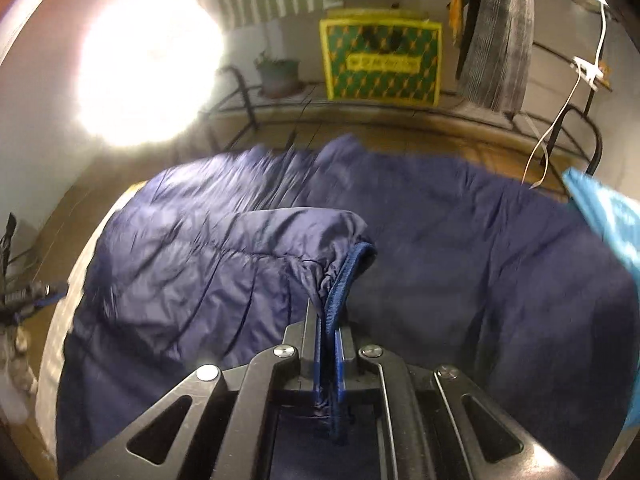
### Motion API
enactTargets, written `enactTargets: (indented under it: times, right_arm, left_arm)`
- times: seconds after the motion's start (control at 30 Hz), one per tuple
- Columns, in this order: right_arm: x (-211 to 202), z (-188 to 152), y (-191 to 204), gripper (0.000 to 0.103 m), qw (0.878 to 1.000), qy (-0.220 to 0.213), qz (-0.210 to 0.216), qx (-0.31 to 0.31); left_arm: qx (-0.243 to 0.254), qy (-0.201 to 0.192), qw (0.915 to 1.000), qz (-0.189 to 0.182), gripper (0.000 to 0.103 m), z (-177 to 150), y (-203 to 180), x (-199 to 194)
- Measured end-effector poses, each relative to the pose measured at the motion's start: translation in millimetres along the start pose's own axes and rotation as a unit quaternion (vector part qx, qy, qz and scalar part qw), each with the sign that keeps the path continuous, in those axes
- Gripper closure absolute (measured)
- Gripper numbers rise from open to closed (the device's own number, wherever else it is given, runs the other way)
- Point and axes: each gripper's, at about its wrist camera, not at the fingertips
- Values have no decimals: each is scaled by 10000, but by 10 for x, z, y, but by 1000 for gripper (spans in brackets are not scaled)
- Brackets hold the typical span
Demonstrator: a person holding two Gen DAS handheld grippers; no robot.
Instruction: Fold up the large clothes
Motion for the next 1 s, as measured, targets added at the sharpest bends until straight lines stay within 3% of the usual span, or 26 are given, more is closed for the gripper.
enactTargets:
  times: [0.1,0.23,0.4,0.47,0.5,0.57,0.7,0.8,1.0]
  right_arm:
    - [197,144,-125,101,9999,-22,-52,113]
    - [529,121,-241,101,9988,274,-116,398]
    - [814,96,-304,100,9975,472,-252,464]
    - [885,100,-291,90,9970,514,-459,351]
    - [908,99,-279,79,9965,518,-584,297]
    - [904,86,-238,74,9955,463,-800,212]
    - [761,50,-246,60,9962,428,-732,187]
    - [431,-9,-317,50,9980,151,-476,377]
    - [-340,-186,-472,49,9979,-277,-160,566]
  left_arm:
    - [260,33,9994,207,67,12,-82,168]
    - [436,155,9978,484,67,-36,-82,356]
    - [509,228,9967,595,67,-82,-37,428]
    - [522,194,9967,584,67,-98,-54,393]
    - [528,161,9968,583,67,-80,-93,394]
    - [572,15,9967,576,67,-85,-143,299]
    - [563,-373,9970,377,67,-96,-264,-5]
    - [684,-654,9952,262,67,-160,-398,-293]
    - [1013,-887,9908,110,67,-353,-728,-842]
Point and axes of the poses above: each gripper's, at about its wrist camera, not at the fingertips, and x roughly the way its jaws point, y to its left, z to its top, and after that the axes turned 2 degrees about y, right-handed
